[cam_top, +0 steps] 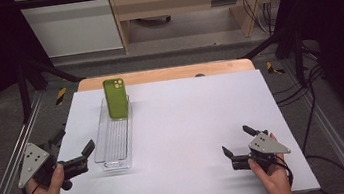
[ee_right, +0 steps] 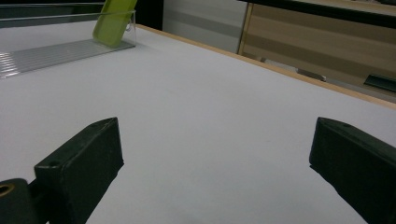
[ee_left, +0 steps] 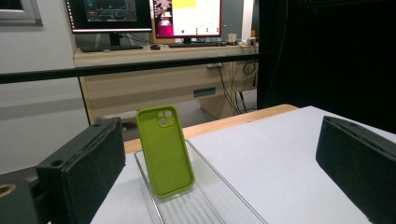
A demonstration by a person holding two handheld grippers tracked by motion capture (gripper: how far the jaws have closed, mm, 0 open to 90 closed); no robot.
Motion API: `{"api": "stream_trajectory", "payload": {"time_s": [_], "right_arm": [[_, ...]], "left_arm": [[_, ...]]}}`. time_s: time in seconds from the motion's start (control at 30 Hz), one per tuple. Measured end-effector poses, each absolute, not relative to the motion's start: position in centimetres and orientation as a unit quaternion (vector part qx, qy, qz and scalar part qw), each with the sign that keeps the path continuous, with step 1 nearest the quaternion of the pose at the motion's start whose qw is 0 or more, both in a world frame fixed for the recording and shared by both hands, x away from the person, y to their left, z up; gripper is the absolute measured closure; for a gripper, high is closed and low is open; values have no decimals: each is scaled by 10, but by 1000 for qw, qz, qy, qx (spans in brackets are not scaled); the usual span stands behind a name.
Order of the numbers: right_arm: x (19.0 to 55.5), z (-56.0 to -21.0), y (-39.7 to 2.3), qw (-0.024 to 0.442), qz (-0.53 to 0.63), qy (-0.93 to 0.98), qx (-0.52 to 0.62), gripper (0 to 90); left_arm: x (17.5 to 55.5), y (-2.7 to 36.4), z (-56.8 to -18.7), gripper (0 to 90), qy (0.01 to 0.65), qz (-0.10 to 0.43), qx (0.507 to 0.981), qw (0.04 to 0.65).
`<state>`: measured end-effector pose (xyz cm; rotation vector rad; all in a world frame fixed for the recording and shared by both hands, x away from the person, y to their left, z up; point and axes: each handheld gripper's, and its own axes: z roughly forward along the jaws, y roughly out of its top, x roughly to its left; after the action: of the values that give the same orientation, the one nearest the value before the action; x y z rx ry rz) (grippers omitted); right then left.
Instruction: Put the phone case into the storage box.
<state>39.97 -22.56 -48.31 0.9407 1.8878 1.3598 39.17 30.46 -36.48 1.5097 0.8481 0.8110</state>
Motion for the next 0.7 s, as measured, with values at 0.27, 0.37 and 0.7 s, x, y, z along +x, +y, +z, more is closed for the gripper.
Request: {"api": "stream_trajectory", "payload": {"time_s": [0.27,0.37,0.7], "right_arm": [[400,-483,-225,311,514,715,356,31],[400,-484,-225,311,514,716,356,31],[400,-484,-225,309,514,716,357,31]], "left_arm": [[387,304,-378,9,366,340,645,578],[384,304,-383,9,366,340,645,578],[380,303,-397,10,359,343,642,584]]}}
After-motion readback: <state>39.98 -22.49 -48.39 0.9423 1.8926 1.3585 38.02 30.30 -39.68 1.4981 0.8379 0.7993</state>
